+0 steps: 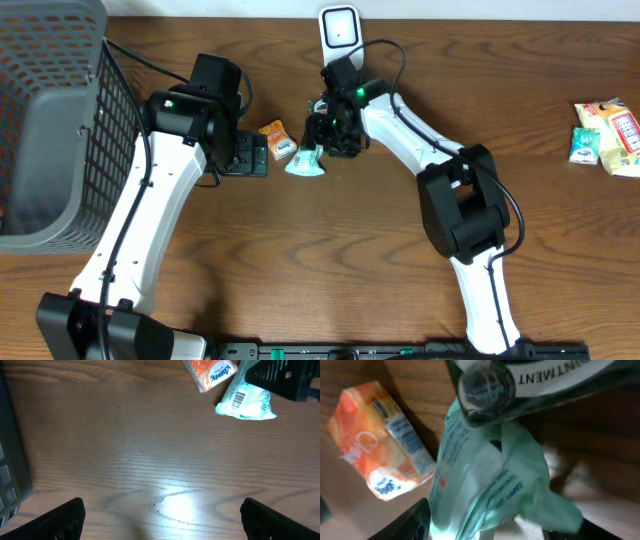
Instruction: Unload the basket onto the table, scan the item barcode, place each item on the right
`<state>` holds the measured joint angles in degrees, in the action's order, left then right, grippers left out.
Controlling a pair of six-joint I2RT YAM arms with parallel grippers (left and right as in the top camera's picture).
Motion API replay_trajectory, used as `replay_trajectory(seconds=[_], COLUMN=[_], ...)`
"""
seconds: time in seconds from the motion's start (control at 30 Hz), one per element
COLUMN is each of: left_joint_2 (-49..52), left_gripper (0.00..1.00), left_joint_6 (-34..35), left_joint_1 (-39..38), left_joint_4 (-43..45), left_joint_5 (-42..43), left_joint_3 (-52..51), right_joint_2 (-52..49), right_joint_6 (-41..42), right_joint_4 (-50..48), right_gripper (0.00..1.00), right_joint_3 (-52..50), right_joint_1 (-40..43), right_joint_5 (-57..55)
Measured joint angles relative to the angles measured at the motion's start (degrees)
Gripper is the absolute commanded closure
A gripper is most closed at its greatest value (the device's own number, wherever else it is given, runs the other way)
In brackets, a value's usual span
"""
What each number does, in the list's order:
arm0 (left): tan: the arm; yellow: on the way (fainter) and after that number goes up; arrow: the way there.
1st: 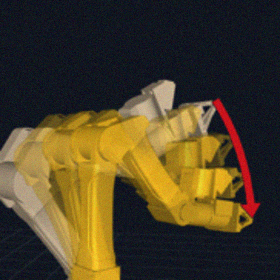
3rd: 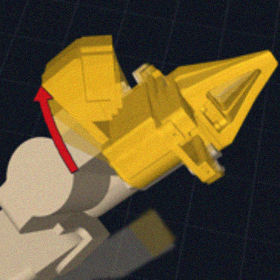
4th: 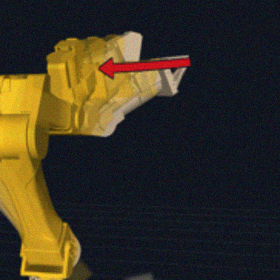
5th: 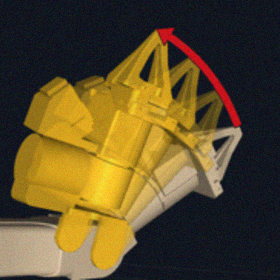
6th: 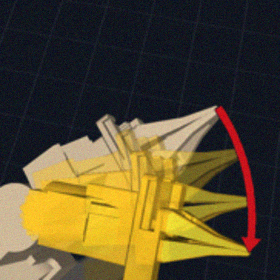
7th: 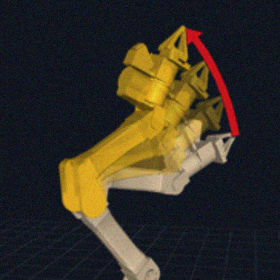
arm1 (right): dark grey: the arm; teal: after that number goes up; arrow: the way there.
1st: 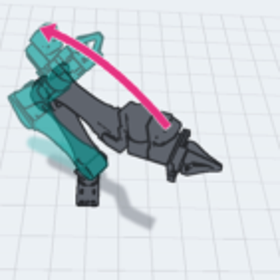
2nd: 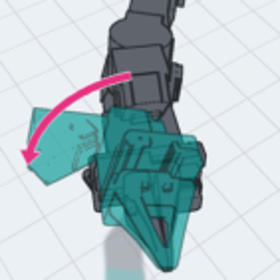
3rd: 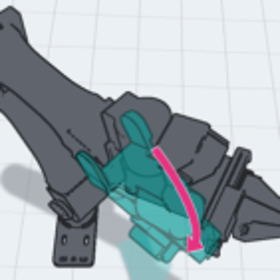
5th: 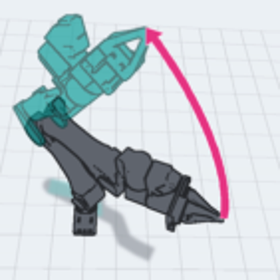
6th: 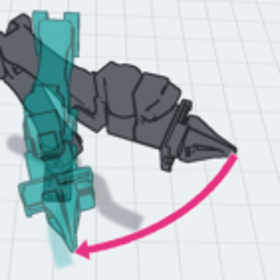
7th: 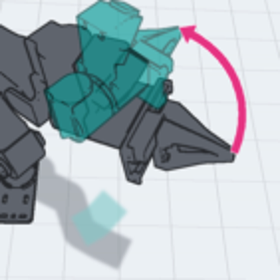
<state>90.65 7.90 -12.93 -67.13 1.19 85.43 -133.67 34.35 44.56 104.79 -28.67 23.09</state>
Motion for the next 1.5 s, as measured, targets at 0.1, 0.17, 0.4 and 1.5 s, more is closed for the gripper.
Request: replay_trajectory(seconds=[0.1,0.17,0.4,1.5], left_joint_2=[0.0,0.0,0.0,0.0], left_gripper=[0.02,0.02,0.02,0.02], left_joint_6=[0.0,0.0,0.0,0.0], left_joint_1=[0.0,0.0,0.0,0.0], left_joint_4=[0.0,0.0,0.0,0.0], left_joint_5=[0.0,0.0,0.0,0.0], left_joint_3=[0.0,0.0,0.0,0.0], right_joint_2=[0.2,0.4,0.7,15.8], right_joint_6=[0.2,0.6,1.2,-33.0], right_joint_4=[-3.0,-4.5,-1.6,1.0], right_gripper=[0.48,0.61,0.98,0.99], right_joint_3=[-1.2,-2.4,-3.7,-5.9], right_joint_1=[0.0,0.0,0.6,15.2], right_joint_5=[1.3,1.7,4.0,34.3])
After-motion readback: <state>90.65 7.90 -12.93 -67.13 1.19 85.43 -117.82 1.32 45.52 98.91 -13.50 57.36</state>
